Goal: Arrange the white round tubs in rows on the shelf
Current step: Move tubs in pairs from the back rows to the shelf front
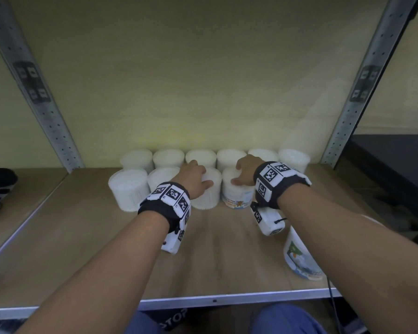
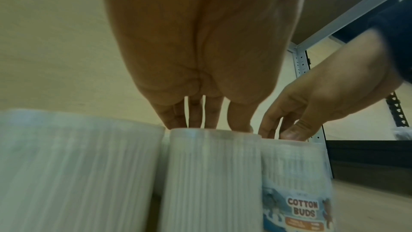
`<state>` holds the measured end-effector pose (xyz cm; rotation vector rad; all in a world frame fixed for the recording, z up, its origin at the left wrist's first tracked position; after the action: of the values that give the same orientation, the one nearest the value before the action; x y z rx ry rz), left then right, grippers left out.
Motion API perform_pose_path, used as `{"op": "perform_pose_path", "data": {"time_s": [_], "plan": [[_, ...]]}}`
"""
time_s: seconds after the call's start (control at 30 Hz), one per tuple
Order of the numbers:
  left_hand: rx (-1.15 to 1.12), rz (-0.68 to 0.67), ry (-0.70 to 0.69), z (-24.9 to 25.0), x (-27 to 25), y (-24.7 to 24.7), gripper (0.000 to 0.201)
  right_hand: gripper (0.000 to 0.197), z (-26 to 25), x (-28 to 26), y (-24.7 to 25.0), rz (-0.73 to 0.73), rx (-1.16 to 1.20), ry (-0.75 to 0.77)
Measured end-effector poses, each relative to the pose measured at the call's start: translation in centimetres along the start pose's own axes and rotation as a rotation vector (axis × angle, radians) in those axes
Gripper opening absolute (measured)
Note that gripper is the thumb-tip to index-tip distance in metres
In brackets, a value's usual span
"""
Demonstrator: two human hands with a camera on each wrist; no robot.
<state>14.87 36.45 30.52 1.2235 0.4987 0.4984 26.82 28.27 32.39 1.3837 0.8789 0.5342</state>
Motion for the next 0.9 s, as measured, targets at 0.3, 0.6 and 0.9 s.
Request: {"op": "perform_pose_path", "data": {"time_s": [0.3,0.6,0.9], "plan": [[-0.005,0.002,0.003,0.06,-0.08,0.10,0.054,0.059,-0.06,-0.44,-0.06,-0.108,0.067,0.076],[-0.010,-0.004,0.002,0.12,-0.05,0.12,0.055,0.051,-0.11,-0.39,0.19,-0.037,0.049,0.053],[0.000,-0.001,-0.010,0.13,0.02,0.07,0.053,0.058,-0.35,0.03,-0.11,-0.014,-0.017,0.026]]}}
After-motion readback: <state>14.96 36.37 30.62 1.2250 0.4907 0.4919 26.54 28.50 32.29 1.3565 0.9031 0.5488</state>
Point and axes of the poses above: each hand's wrist, its own x-axis towards the middle knuckle, its own y-axis out of the back of the hand, z = x × y, the point moved 9 cm from there along x, towards the middle knuckle, and after that the axes turned 2 degrees about -z, right-handed, at the moved point
